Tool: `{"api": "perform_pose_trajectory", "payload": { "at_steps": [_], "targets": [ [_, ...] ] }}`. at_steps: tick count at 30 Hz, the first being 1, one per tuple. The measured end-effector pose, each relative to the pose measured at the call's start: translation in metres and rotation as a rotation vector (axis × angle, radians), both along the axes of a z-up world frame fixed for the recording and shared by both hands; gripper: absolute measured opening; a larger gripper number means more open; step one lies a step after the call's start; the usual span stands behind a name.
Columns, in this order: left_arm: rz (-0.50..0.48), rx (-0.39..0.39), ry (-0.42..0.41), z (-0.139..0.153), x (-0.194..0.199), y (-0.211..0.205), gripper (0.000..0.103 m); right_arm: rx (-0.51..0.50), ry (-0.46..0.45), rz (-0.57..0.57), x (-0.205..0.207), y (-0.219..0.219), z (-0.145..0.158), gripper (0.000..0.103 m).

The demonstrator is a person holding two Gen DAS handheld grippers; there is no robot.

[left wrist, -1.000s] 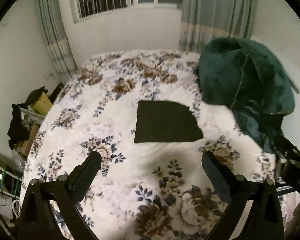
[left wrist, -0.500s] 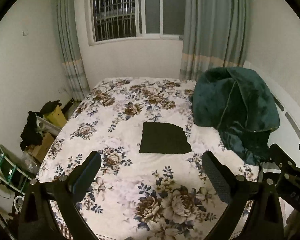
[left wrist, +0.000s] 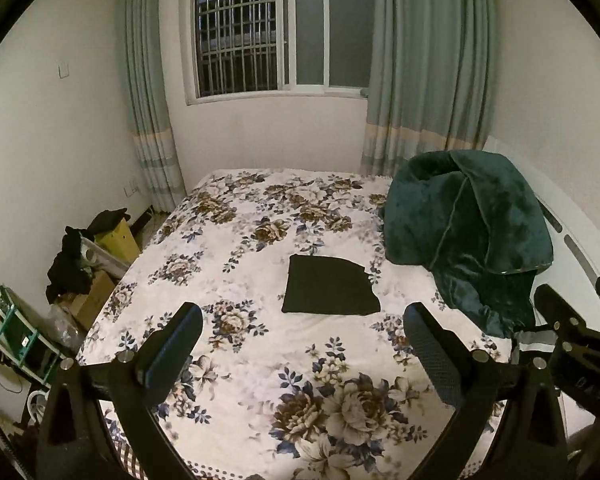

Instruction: Fold small clothes

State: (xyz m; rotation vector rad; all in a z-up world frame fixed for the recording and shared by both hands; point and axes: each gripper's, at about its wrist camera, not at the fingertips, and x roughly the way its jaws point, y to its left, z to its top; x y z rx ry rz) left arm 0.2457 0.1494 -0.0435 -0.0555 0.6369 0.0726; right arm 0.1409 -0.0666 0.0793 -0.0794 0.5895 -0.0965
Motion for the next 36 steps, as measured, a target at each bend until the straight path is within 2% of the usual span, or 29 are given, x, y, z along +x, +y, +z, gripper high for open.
{"api": "perform_pose_trajectory", "payload": {
  "at_steps": [21,36],
  "targets": [
    [0.004,0.008,-0.01,0.008,-0.007,-0.002,0.103,0.005,-0.012,0.05,0.01,-0.015,0.0,0.103],
    [0.007,-0.004,-0.012,0.014,-0.005,-0.004,0.103,0.014,-0.018,0.043,0.007,-0.017,-0.006,0.103]
  ]
}}
